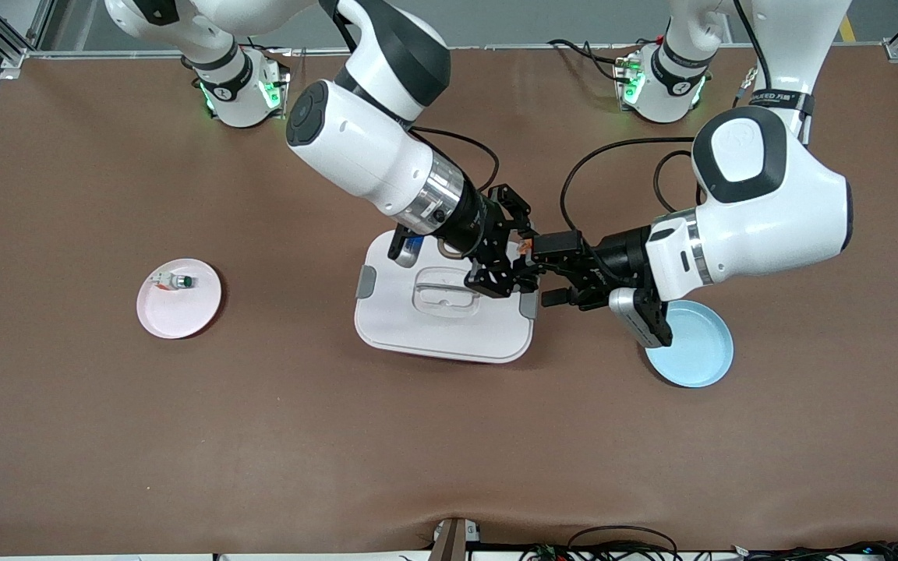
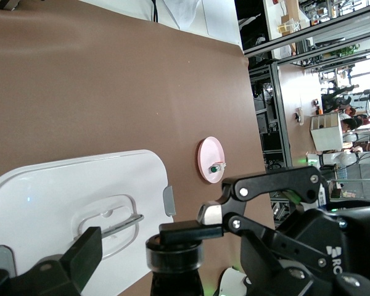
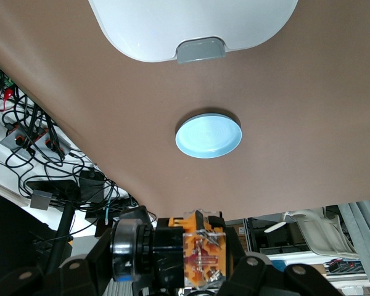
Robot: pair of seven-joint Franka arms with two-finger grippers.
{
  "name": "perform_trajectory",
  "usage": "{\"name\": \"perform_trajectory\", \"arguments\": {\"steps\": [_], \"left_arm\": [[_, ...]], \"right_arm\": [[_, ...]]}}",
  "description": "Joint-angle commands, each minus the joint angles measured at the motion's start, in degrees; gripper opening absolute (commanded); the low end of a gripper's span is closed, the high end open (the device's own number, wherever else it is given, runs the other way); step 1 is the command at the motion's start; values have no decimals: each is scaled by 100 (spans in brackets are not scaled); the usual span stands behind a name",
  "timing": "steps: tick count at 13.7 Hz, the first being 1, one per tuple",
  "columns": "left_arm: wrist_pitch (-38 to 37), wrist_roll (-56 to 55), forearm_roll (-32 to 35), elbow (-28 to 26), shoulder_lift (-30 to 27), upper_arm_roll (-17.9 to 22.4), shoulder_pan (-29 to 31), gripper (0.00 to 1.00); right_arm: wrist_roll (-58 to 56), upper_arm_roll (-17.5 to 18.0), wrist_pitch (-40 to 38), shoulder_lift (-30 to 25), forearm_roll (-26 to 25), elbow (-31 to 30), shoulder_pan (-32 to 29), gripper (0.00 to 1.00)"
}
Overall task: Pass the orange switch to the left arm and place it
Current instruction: 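Grasp the switch with the left gripper from the right gripper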
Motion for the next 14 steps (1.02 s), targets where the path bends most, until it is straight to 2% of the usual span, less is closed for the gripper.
{"name": "perform_trajectory", "arguments": {"steps": [1,7,8,9,11,13,14], "left_arm": [[-149,346,-53,-153,-31,-3,57,100],[-281,408,-35,-127,-23,6,66,100],[-281,399,-35,-118,-23,6,66,75],[-281,399,-35,-118,-23,6,66,55],[-281,547,-26,-109,-14,6,66,24],[-281,873,-35,-118,4,6,66,4],[-281,874,-35,-118,4,6,66,0]], "right_arm": [[59,-80,42,96,47,250,-21,0],[-20,-89,95,211,47,434,-127,0],[-20,-89,95,211,47,434,-144,0],[-20,-89,95,211,47,434,-153,0],[-11,-89,95,211,47,443,-144,0],[-2,-80,95,211,47,443,-135,0],[6,-80,95,211,56,434,-127,0]]}}
